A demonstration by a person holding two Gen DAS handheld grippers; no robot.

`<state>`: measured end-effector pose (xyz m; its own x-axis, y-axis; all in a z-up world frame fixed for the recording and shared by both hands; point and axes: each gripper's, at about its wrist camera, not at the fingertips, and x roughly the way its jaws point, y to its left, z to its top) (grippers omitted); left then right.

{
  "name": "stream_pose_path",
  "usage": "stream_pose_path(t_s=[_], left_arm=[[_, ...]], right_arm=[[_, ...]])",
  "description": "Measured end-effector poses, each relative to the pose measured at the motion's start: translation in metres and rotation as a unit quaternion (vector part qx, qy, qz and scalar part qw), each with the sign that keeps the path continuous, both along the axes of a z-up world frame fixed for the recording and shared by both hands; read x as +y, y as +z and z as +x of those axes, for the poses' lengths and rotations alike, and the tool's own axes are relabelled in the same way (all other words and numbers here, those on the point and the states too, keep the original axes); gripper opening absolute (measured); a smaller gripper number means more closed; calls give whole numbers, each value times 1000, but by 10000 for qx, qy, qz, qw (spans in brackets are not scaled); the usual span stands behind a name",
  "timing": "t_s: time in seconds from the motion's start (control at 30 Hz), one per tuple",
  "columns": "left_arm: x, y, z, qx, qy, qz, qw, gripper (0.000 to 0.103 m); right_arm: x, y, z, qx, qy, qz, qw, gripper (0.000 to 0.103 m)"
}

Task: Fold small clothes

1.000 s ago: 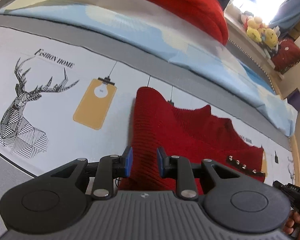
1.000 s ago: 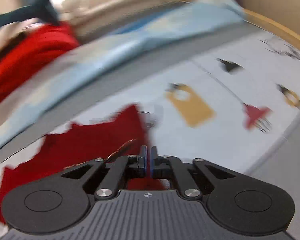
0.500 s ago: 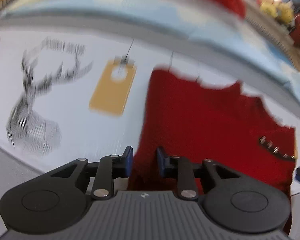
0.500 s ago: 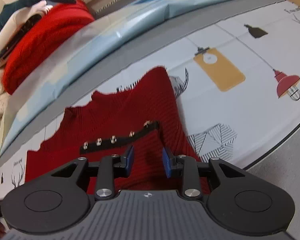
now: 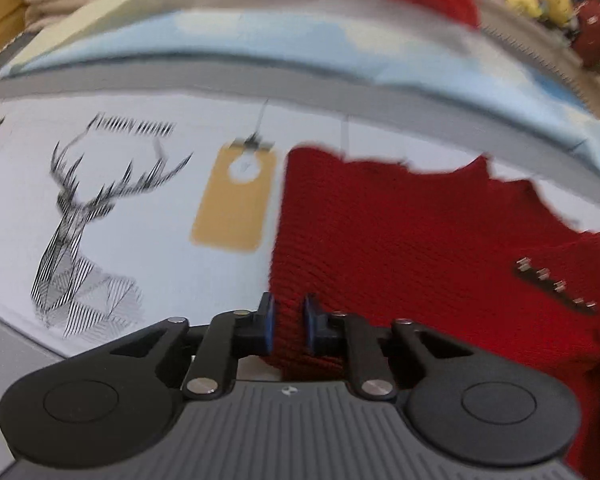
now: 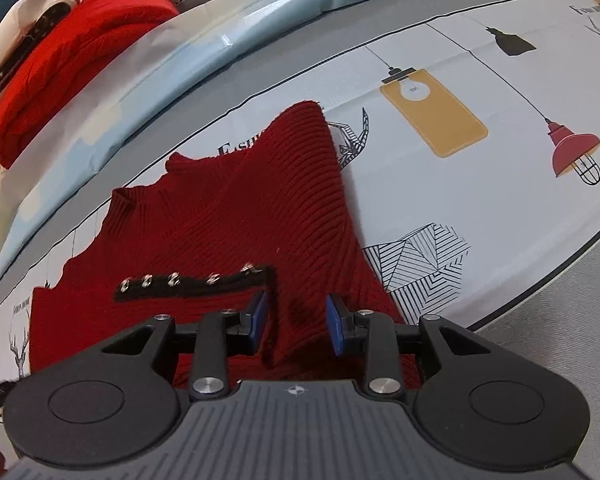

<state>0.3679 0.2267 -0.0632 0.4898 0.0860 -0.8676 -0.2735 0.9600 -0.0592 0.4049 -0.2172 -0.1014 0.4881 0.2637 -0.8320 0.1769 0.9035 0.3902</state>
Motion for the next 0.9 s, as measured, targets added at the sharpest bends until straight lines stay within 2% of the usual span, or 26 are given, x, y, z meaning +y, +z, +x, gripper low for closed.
stream_pose_path(t_s=[0.17, 0.33, 0.4, 0.43, 0.47, 0.57, 0.63, 0.67, 0.7, 0.77, 0.8, 0.83, 0.9], left_arm=[[9, -3, 6, 81, 149, -165, 9997, 18], [10, 0, 3, 83, 211, -337, 9992, 18], [13, 3, 2, 37, 231, -377, 9990, 18], [14, 5, 2, 10, 237, -403, 9989, 18], [15, 8, 2, -35, 238, -436, 9988, 18], [12, 16, 3, -237, 121, -537, 9982, 18], [5, 16, 5, -250, -123, -555, 9981, 18], [2, 11, 6, -137, -195, -474, 9986, 19], [-2, 3, 7, -2, -233, -398, 9989, 19], [-6, -8, 8, 269, -254, -161, 9992, 21], [-6, -9, 8, 285, -255, -107, 9992, 21], [-5, -6, 8, 232, -249, -165, 9993, 21], [-4, 5, 7, 59, -240, -312, 9992, 21]], right_arm=[[13, 5, -2, -184, 246, 179, 9994, 34], [23, -18, 0, 319, 392, 313, 9982, 35], [27, -19, 1, 267, 384, 301, 9984, 17], [30, -15, 0, 104, 442, 151, 9989, 8], [32, -8, -1, -123, 467, 46, 9988, 4], [26, 34, -8, -1127, 342, 144, 9929, 1], [24, 62, -15, -1844, 310, -148, 9822, 1], [23, 64, -15, -1963, 277, -322, 9796, 1], [21, 57, -11, -1812, 224, -417, 9823, 1], [14, 23, 3, -832, 222, -333, 9957, 1], [11, 2, 7, -224, 62, -423, 9988, 1], [6, -10, 6, 90, -207, -593, 9980, 0], [0, -9, 5, 46, -386, -466, 9982, 3]])
